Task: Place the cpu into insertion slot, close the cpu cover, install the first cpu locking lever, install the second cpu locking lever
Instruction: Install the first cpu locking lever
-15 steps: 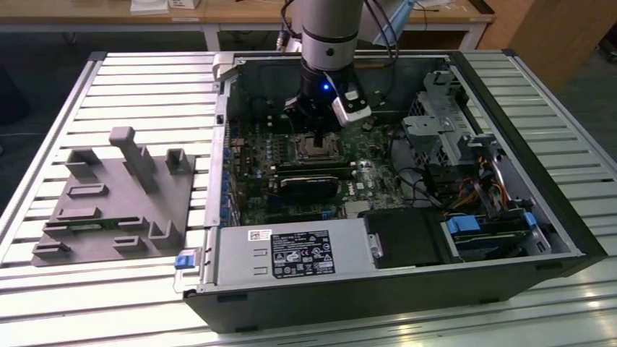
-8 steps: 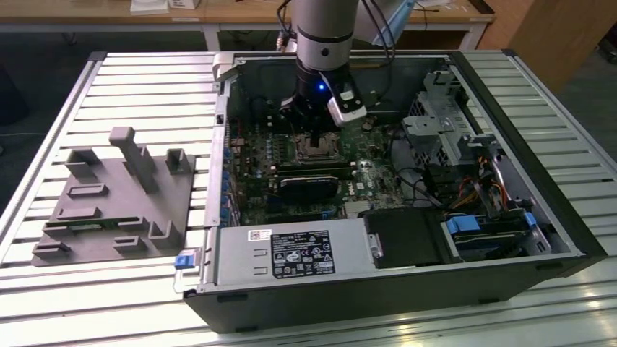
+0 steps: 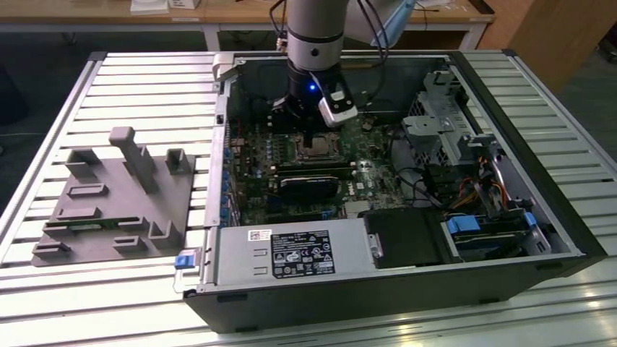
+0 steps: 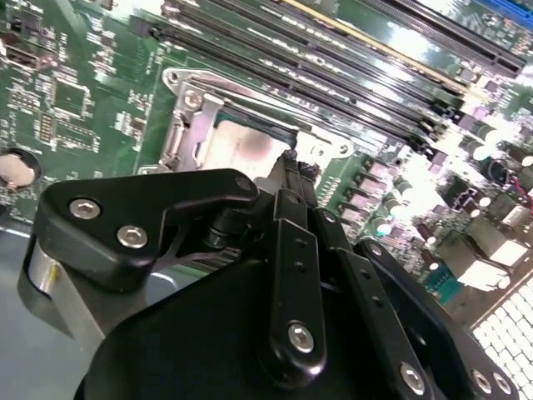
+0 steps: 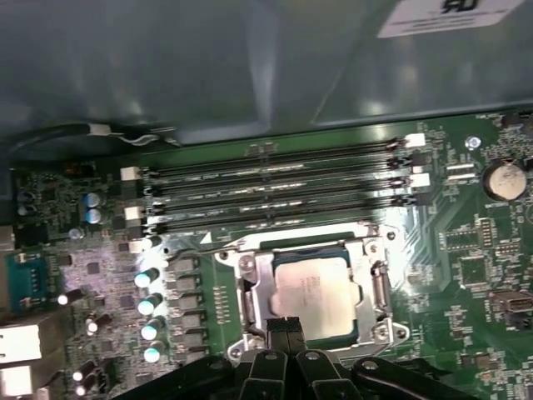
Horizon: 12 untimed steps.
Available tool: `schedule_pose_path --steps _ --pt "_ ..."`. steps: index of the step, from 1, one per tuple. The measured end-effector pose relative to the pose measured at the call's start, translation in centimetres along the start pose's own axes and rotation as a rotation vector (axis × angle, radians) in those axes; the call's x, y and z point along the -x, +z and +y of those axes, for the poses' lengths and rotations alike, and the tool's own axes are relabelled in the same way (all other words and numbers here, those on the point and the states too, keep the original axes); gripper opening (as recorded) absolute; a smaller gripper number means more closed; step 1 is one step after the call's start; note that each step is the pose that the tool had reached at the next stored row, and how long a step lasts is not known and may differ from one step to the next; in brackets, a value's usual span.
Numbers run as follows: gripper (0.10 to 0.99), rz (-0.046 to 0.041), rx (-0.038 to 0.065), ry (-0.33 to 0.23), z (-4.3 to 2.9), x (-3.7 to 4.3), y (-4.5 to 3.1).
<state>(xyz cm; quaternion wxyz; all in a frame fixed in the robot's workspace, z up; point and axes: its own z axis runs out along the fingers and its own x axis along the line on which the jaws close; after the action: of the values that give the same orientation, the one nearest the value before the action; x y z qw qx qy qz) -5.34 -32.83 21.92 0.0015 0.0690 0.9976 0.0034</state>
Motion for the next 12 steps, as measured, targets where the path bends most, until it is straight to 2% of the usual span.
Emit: schedule_pose_path --steps 7,12 --pt "0.106 -0.0022 0.0 0.0 -0.19 -1.37 0.0" --pt "0.106 -0.0025 0.0 0.0 -0.23 -1.59 -0.08"
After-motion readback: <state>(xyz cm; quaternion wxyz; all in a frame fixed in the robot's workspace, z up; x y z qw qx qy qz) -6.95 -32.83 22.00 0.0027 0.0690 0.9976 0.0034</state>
